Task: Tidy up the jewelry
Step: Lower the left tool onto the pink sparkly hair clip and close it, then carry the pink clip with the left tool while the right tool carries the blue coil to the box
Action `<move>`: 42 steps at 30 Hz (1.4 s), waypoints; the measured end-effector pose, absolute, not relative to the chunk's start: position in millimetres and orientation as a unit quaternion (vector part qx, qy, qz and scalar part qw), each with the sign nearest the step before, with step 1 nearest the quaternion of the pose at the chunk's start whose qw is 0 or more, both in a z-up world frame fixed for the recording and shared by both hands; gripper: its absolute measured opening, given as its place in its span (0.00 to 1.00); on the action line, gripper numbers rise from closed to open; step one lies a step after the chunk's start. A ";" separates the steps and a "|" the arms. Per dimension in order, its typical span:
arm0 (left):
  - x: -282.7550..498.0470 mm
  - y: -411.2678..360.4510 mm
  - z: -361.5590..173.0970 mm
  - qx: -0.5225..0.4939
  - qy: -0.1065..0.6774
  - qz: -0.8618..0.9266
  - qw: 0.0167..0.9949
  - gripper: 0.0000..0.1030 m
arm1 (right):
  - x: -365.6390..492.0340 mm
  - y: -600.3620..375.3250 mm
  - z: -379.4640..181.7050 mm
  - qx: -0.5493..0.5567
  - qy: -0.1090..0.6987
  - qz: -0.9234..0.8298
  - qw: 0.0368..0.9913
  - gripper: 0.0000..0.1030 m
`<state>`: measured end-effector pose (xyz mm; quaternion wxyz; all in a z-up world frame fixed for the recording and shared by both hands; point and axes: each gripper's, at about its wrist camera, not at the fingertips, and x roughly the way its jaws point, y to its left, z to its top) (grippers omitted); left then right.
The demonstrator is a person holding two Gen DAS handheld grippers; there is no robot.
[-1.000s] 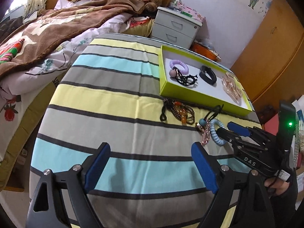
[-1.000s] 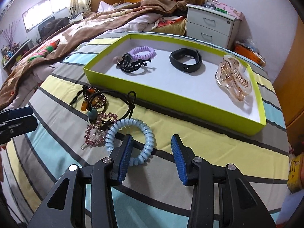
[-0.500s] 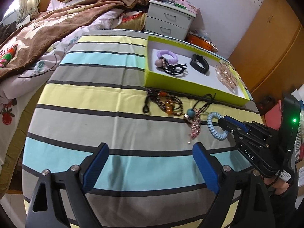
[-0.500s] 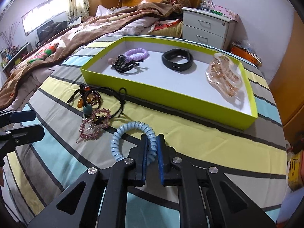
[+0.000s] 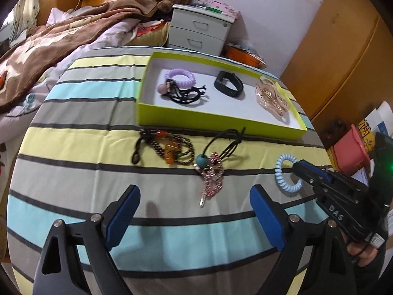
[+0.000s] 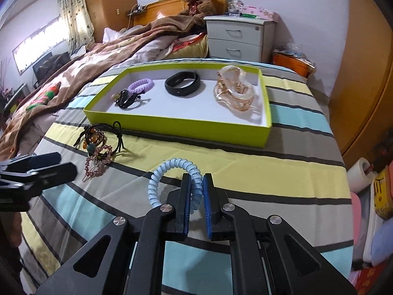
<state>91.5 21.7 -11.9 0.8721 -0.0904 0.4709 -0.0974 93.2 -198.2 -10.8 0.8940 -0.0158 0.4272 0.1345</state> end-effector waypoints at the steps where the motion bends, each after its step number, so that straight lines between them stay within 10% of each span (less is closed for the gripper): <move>1: 93.1 19.0 -11.7 -0.089 0.468 -0.097 0.874 0.86 | 92.6 -199.9 -10.1 -0.013 0.426 0.135 0.894 0.10; 11: 102.0 -6.4 -15.3 -0.039 0.456 -0.083 0.885 0.75 | 88.6 -207.1 -8.5 0.000 0.420 0.140 0.897 0.10; 31: 110.8 -14.1 -26.8 -0.042 0.467 -0.075 0.880 0.22 | 85.2 -214.1 -4.3 0.012 0.411 0.143 0.900 0.10; 42: 102.7 -14.7 -21.7 -0.046 0.464 -0.088 0.880 0.13 | 86.3 -216.3 -3.9 0.014 0.409 0.141 0.901 0.10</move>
